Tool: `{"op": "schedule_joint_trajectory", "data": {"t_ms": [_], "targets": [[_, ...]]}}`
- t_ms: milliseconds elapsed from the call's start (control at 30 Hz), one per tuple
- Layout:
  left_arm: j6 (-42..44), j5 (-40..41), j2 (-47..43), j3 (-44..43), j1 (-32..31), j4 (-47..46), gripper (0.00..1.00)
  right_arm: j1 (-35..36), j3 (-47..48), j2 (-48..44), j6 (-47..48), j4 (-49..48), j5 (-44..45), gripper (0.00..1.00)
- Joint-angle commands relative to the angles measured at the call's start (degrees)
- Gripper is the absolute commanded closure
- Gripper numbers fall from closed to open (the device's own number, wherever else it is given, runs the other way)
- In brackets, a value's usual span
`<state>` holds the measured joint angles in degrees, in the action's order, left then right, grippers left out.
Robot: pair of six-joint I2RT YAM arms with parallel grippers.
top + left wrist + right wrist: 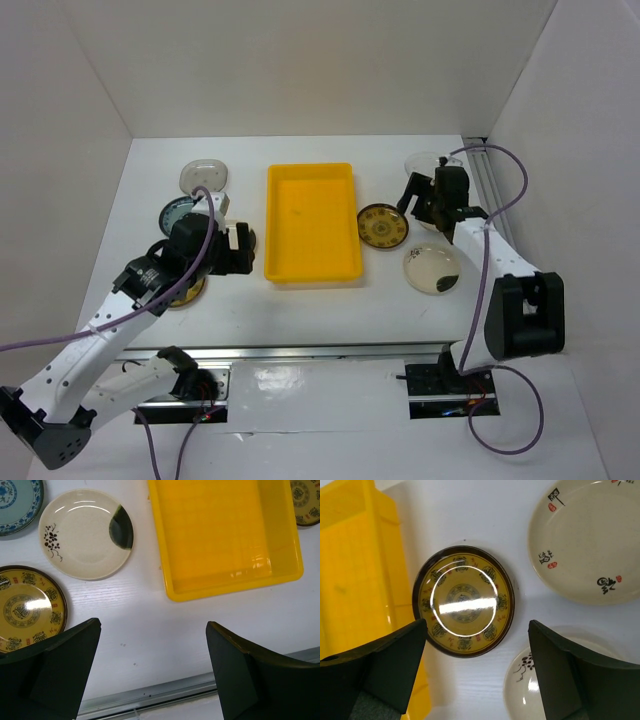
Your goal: Place the plates into the plastic bin on the countertop
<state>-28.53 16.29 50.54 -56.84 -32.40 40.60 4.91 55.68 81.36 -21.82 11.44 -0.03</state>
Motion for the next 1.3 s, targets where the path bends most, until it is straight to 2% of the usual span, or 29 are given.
{"op": "schedule_joint_trajectory", "data": {"t_ms": [0, 100, 267, 567, 733, 900, 1067, 1167, 1200, 1233, 1267], "targets": [[1.73, -2.85, 0.17, 0.59, 0.76, -2.89, 0.0, -2.35, 0.22, 3.71, 3.45, -7.22, -5.59, 0.12], [1.73, -3.37, 0.17, 0.59, 0.76, -2.89, 0.0, -4.37, -0.4, 7.92, 3.98, -9.76, -7.6, 0.17], [1.73, -3.37, 0.17, 0.59, 0.76, -3.42, 0.0, -5.52, -1.1, 13.03, 5.74, -12.5, -10.6, 0.2], [2.25, -3.9, 0.17, 0.59, 0.76, -3.42, 0.0, -4.2, -2.77, 18.64, 5.74, -16.01, -11.74, 0.28], [2.25, -3.9, 0.17, 0.59, 0.76, -3.42, 0.0, -4.2, -2.77, 21.29, 5.74, -16.63, -12.27, 0.36], [2.25, -3.9, 0.17, 0.59, 0.76, -3.42, 0.0, -4.2, -2.24, 21.91, 5.22, -16.63, -10.96, 0.58], [2.25, -3.9, 0.17, 0.59, 0.76, -3.42, 0.0, -4.73, -2.24, 21.91, 5.21, -14.88, -10.43, 0.66], [2.25, -3.9, 0.17, 0.59, 0.76, -3.42, 0.0, -5.26, -2.24, 21.91, 5.21, -14.34, -9.28, 0.77], [2.25, -3.9, 0.17, 0.59, 0.76, -3.42, 0.0, -5.26, -2.24, 21.91, 5.21, -13.65, -9.28, 0.81], [2.25, -3.9, 0.69, 0.59, 0.76, -3.42, 0.0, -5.78, -1.63, 21.91, 5.21, -13.64, -8.67, 0.93], [2.25, -3.38, 0.7, 0.59, 0.76, -3.42, 0.0, -5.79, -1.63, 21.91, 5.21, -12.86, -8.67, 1.0]]}}
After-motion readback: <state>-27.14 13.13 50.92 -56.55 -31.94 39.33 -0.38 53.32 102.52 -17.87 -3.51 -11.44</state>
